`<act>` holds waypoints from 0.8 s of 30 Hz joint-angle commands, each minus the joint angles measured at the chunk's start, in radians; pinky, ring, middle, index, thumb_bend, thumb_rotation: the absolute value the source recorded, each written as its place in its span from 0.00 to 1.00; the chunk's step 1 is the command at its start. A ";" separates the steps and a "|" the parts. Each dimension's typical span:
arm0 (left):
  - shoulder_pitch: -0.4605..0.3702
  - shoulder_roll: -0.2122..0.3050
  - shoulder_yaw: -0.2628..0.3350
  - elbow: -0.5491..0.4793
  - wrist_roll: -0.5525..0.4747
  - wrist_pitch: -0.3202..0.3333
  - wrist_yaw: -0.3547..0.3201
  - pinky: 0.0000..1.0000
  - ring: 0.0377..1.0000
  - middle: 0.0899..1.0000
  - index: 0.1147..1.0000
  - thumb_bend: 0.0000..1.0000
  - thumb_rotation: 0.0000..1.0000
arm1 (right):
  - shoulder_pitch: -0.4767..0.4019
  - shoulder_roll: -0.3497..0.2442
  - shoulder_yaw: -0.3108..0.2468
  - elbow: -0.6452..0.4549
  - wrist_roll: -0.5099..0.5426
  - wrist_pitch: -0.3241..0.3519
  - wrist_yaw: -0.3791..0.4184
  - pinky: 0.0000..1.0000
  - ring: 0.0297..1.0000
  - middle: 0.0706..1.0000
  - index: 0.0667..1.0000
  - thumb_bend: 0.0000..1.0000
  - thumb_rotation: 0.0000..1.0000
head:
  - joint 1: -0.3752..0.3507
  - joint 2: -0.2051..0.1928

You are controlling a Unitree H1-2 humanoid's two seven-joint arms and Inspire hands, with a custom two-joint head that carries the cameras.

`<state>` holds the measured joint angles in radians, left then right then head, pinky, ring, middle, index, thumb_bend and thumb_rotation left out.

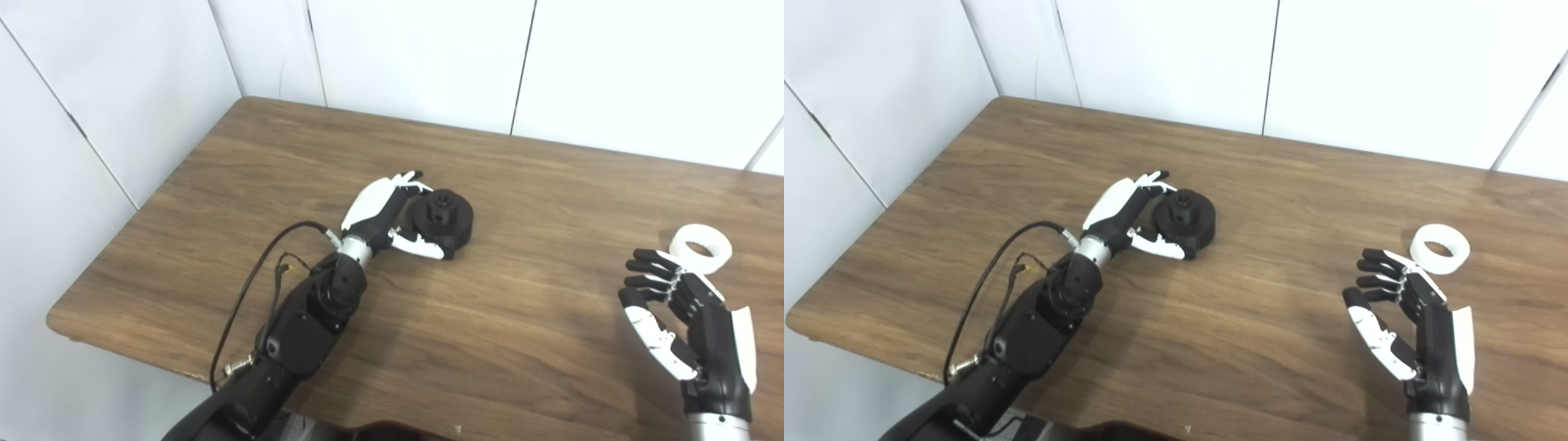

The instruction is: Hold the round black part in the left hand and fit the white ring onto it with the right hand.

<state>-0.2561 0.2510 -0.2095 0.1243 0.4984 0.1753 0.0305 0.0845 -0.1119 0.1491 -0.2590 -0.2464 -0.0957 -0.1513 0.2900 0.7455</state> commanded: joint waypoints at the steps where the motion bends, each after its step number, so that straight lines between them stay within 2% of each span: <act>1: 0.006 0.002 -0.007 -0.065 0.010 -0.007 -0.013 1.00 1.00 0.96 0.55 0.90 0.24 | 0.016 0.052 -0.004 -0.039 0.003 -0.026 -0.005 0.54 0.60 0.65 0.68 0.55 0.48 | 0.001 0.001; 7: 0.062 -0.011 -0.024 -0.148 0.014 -0.015 -0.037 1.00 1.00 0.96 0.55 0.89 0.22 | 0.013 0.054 -0.001 -0.036 -0.002 -0.028 -0.006 0.54 0.60 0.65 0.68 0.55 0.48 | -0.012 0.003; 10: 0.090 -0.014 -0.037 -0.187 0.018 -0.025 -0.047 0.97 0.99 0.95 0.55 0.90 0.21 | 0.013 0.060 0.001 -0.041 -0.008 -0.018 -0.008 0.54 0.60 0.65 0.67 0.55 0.48 | -0.029 0.007; 17: 0.142 -0.013 -0.062 -0.270 0.011 -0.038 -0.087 0.97 1.00 0.95 0.54 0.92 0.24 | 0.010 0.073 0.010 -0.050 -0.016 -0.005 -0.011 0.54 0.60 0.65 0.67 0.54 0.47 | -0.072 0.016; 24: 0.196 -0.026 -0.081 -0.368 0.009 -0.032 -0.141 0.97 1.00 0.96 0.54 0.91 0.28 | 0.003 0.087 0.027 -0.056 -0.030 0.006 -0.019 0.54 0.61 0.65 0.67 0.53 0.42 | -0.109 0.027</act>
<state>-0.0435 0.2294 -0.2886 -0.1982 0.5058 0.1634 -0.1085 0.0809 -0.1054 0.1733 -0.2735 -0.2628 -0.0853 -0.1598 0.1810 0.7716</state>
